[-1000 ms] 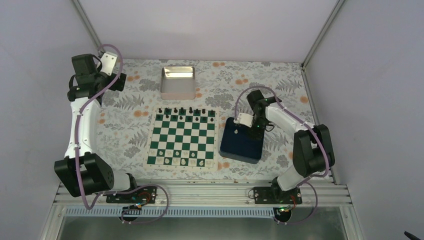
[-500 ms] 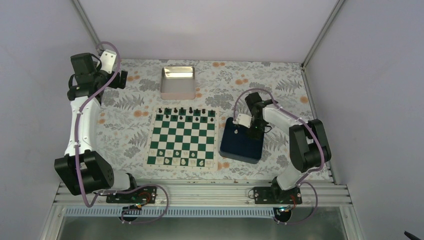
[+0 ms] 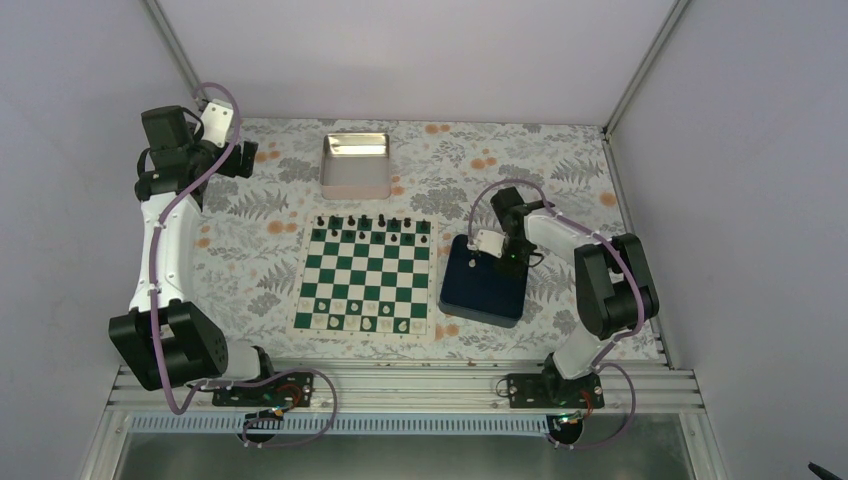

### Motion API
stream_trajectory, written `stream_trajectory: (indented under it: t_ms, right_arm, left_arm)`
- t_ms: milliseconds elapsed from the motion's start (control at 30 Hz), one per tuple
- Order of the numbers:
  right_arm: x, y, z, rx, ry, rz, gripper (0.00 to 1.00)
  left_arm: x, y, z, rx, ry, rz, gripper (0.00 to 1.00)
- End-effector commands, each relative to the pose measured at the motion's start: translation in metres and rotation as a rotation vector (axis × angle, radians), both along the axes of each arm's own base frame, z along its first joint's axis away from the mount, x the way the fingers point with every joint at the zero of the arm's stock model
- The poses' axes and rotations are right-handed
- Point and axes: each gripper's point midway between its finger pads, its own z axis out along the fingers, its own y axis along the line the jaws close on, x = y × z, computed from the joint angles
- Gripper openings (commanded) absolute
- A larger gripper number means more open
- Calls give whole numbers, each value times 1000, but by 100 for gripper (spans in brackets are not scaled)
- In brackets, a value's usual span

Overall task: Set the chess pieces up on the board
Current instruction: Pick up the chess piece from the storage box.

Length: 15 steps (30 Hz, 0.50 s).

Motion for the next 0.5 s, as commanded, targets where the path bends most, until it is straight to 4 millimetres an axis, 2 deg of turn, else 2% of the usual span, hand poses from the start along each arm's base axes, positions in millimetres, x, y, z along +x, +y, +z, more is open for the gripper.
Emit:
stream_trajectory:
  t_ms: [0,300,400,467]
  right_arm:
    - [0,-5,-5,-16,-2,-21,37]
    - [2,-4,-2,-4,-4,-27,19]
    - [3,-2,7,1,-9,-27,15]
    - [4,1,24,20,-36,-23,13]
  left_arm:
    - [0,-3,1,-14,-8,-21,100]
    - [-2,-4,1,-13,-8,-27,100]
    - [-2,-4,1,-13,-10,-27,100]
    - [-2,-4,1,-12,-12,-26,100]
